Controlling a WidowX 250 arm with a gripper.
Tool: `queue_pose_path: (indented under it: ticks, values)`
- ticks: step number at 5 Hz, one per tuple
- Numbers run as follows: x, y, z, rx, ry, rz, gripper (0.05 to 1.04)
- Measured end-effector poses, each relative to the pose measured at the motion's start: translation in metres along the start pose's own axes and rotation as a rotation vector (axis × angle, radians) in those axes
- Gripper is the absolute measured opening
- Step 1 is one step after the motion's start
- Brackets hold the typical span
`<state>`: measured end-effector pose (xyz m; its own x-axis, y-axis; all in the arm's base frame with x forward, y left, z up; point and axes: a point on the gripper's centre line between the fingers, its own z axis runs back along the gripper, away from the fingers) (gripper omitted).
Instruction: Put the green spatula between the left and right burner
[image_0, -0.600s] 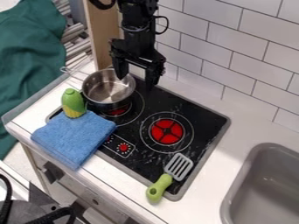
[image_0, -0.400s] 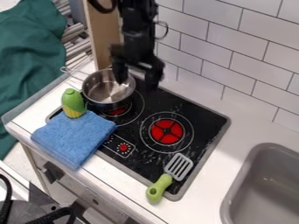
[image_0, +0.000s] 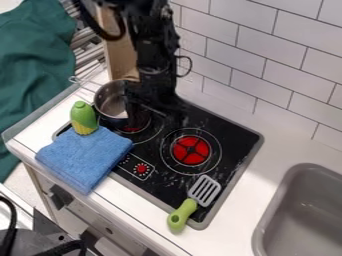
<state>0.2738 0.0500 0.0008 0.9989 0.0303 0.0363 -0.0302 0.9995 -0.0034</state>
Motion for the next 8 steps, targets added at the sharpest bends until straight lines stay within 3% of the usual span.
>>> queue_pose_path:
  ticks: [1,2,3,6,8]
  values:
    - [-0.023,-0.033,-0.001,-0.039,-0.017,-0.061,1.005]
    - [-0.025,-0.069,-0.005,-0.065,-0.012,-0.159,1.005]
    - [-0.035,-0.087,-0.02,-0.064,0.023,-0.2,1.005]
    - [-0.055,-0.089,-0.033,-0.015,0.116,-0.082,1.005]
    - [-0.05,-0.087,-0.05,-0.008,0.126,-0.045,0.953]
